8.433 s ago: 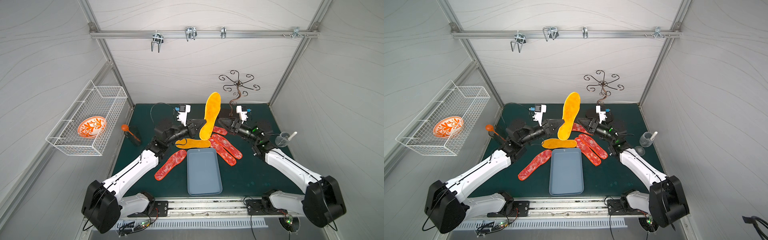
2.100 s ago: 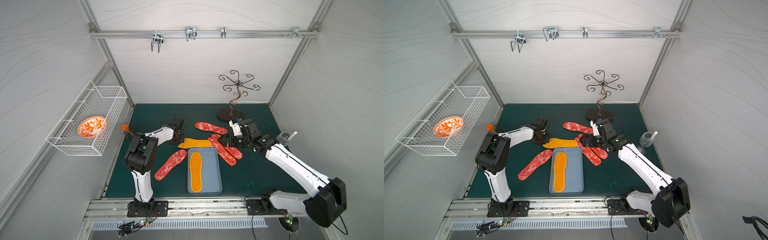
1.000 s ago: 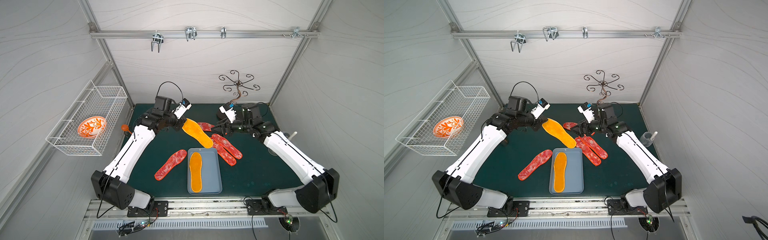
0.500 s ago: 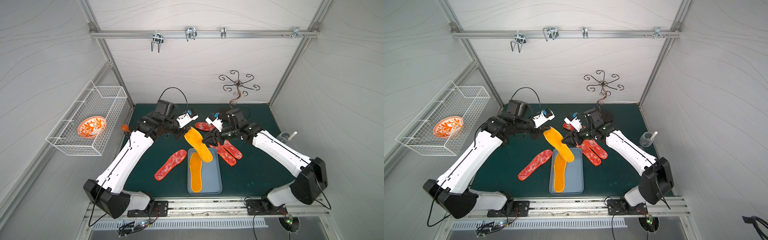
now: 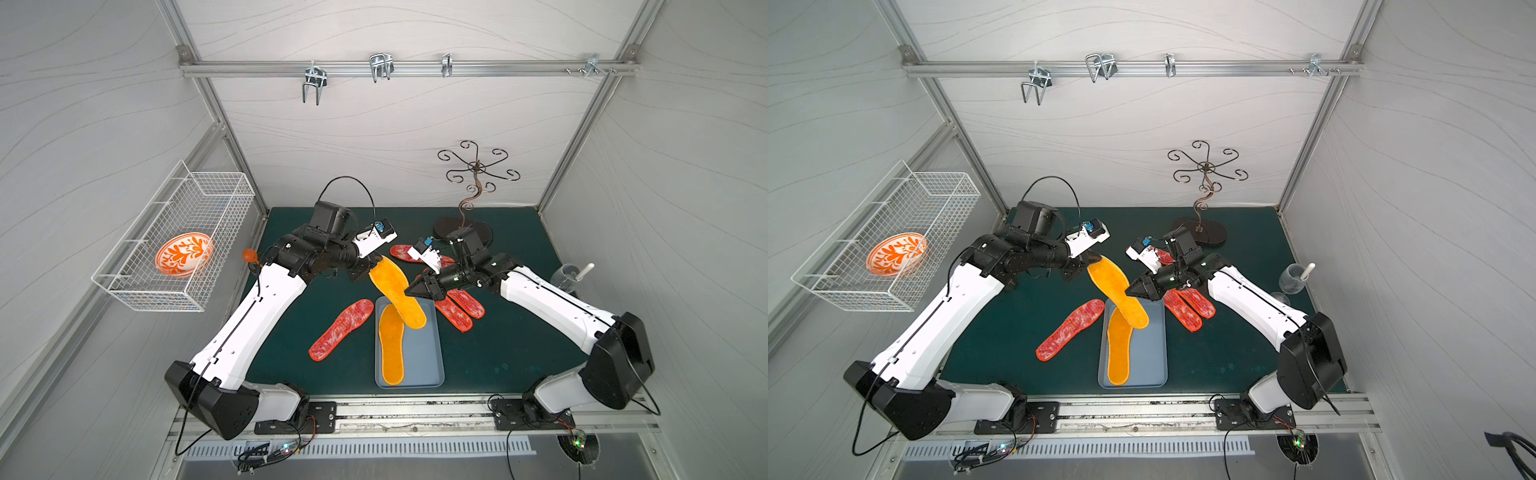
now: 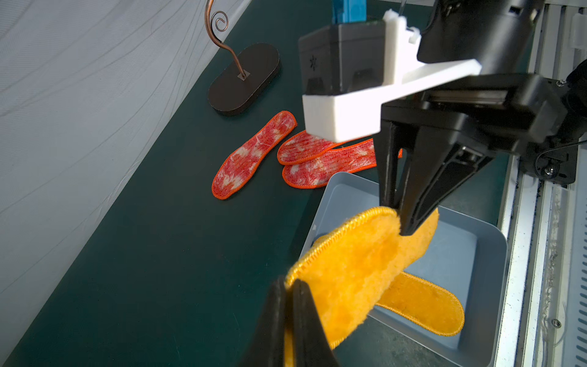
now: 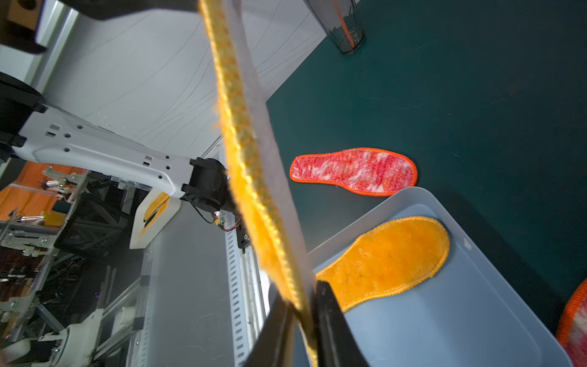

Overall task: Put the insoles into the storage box
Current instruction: Pick up the insole from the center of the board.

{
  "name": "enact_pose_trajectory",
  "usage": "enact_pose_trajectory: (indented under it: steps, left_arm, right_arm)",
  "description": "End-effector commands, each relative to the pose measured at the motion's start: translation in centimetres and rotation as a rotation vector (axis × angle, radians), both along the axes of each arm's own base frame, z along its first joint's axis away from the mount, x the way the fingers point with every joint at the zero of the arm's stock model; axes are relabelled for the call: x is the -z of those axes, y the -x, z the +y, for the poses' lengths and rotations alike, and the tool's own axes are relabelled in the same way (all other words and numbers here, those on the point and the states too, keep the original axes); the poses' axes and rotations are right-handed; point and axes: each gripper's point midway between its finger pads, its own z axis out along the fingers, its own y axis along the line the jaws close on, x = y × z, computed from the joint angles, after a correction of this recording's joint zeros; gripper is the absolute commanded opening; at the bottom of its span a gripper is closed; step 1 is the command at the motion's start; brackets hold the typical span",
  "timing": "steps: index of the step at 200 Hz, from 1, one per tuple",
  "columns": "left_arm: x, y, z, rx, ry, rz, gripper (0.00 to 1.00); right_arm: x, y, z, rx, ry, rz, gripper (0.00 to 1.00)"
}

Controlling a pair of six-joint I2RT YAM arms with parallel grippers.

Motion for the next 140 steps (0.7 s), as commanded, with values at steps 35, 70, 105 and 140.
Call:
enact_pose_trajectory:
  steps: [35, 70, 105, 140]
  left_arm:
    - [-1.2, 0.3, -0.7, -0.009, 0.075, -0.011, 0.22]
    - [-1.1, -0.8, -0.1, -0.090, 0.079, -0.013, 0.56]
    - [-1.5, -3.4, 1.6, -0.278, 0.097, -0.089, 0.78]
    - [-1.5, -4.4, 2.8, -0.407, 0.202, -0.094, 0.82]
  right_arm:
    - [-0.2, 0.2, 0.2, 0.041, -0.026, 0.057, 0.00]
    - [-0.4, 0.0, -0.4, 0.141, -0.023, 0.093, 0.00]
    - [1.5, -0.3, -2.2, 0.356, 0.050, 0.214, 0.00]
    - [3.5, 1.8, -3.3, 0.441, 0.143, 0.280, 0.00]
